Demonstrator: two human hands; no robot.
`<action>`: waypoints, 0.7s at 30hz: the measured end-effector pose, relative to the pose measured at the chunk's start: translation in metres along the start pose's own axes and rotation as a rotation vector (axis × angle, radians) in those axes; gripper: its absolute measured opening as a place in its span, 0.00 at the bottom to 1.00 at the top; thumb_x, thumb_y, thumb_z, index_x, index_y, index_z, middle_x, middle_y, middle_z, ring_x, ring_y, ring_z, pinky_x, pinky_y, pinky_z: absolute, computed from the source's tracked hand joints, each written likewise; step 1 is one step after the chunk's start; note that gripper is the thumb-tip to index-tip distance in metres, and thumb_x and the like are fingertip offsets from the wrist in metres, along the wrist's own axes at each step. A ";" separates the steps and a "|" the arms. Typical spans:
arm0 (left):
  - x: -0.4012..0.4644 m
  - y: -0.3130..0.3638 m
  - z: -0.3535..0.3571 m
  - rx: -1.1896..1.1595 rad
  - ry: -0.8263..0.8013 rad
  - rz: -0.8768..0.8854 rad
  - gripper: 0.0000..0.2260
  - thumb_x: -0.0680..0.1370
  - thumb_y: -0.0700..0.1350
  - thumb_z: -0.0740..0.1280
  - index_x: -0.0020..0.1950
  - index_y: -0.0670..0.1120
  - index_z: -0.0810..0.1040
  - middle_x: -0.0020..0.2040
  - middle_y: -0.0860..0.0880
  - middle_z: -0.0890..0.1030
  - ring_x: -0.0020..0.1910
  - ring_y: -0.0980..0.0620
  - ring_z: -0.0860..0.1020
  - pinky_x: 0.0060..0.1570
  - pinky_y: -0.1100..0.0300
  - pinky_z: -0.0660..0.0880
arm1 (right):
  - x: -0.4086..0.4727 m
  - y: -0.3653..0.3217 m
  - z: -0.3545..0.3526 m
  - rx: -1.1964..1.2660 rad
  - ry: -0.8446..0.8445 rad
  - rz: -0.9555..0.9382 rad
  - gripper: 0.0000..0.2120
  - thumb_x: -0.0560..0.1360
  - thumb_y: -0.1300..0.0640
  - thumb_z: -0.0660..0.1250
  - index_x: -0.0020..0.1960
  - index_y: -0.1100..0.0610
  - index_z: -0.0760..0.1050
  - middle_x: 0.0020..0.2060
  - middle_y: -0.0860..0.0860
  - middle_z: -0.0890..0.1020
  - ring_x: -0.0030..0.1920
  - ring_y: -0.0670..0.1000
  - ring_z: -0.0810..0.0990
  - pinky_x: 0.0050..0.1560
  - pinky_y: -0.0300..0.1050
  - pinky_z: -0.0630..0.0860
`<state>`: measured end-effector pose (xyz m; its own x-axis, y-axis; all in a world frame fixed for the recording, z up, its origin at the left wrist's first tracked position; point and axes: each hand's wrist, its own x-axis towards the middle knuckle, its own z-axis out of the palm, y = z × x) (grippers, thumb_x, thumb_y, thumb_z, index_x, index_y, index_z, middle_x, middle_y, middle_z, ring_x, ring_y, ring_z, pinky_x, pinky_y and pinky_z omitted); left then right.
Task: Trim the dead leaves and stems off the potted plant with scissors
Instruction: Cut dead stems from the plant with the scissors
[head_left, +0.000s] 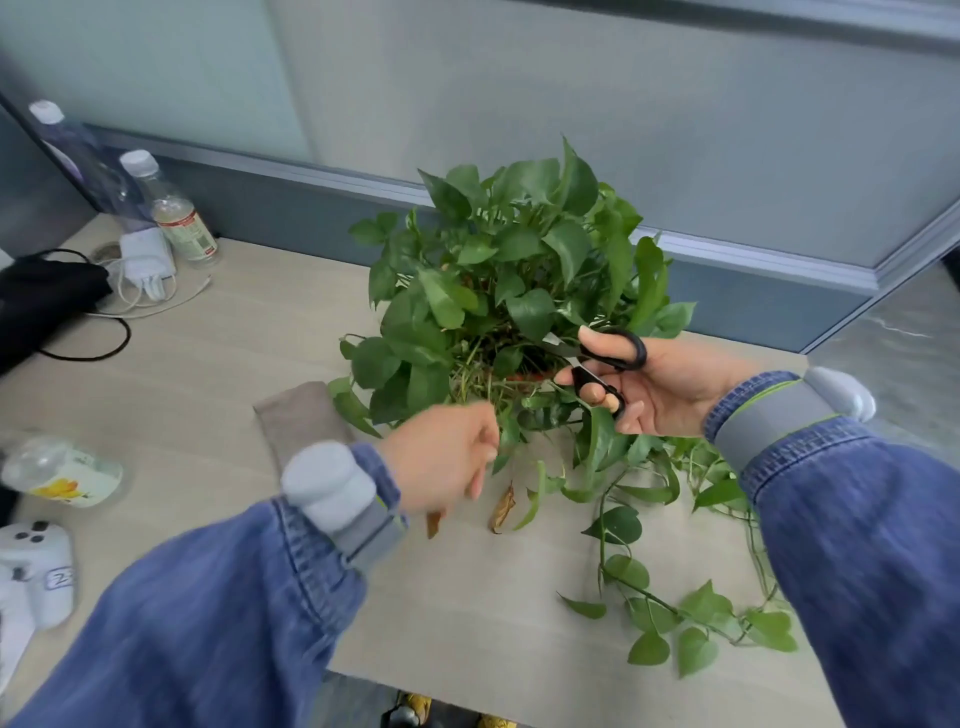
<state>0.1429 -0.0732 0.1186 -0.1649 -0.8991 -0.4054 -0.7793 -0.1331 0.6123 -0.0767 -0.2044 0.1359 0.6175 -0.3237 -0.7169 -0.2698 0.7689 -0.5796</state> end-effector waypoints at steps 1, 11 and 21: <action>-0.002 -0.004 0.011 0.111 -0.070 -0.021 0.03 0.81 0.41 0.58 0.48 0.45 0.70 0.36 0.49 0.79 0.22 0.60 0.70 0.20 0.72 0.64 | 0.001 0.000 0.000 -0.001 -0.003 -0.006 0.23 0.72 0.42 0.70 0.54 0.61 0.80 0.33 0.50 0.76 0.27 0.44 0.74 0.23 0.33 0.67; 0.037 -0.017 0.066 0.175 -0.033 -0.304 0.20 0.80 0.44 0.62 0.70 0.39 0.63 0.62 0.40 0.75 0.59 0.42 0.76 0.58 0.54 0.71 | -0.001 0.010 0.002 0.018 -0.035 -0.028 0.24 0.71 0.42 0.73 0.55 0.61 0.81 0.34 0.51 0.78 0.29 0.45 0.76 0.23 0.34 0.69; 0.043 0.041 -0.019 0.418 0.366 -0.041 0.13 0.75 0.35 0.58 0.57 0.44 0.75 0.53 0.44 0.76 0.50 0.43 0.76 0.51 0.50 0.74 | -0.036 0.010 0.005 -0.125 -0.052 -0.125 0.27 0.71 0.42 0.73 0.59 0.63 0.78 0.33 0.53 0.76 0.29 0.48 0.73 0.22 0.34 0.67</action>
<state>0.1157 -0.1251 0.1391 0.0331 -0.9928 -0.1151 -0.9666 -0.0611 0.2490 -0.0984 -0.1826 0.1580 0.6881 -0.3809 -0.6176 -0.2769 0.6489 -0.7087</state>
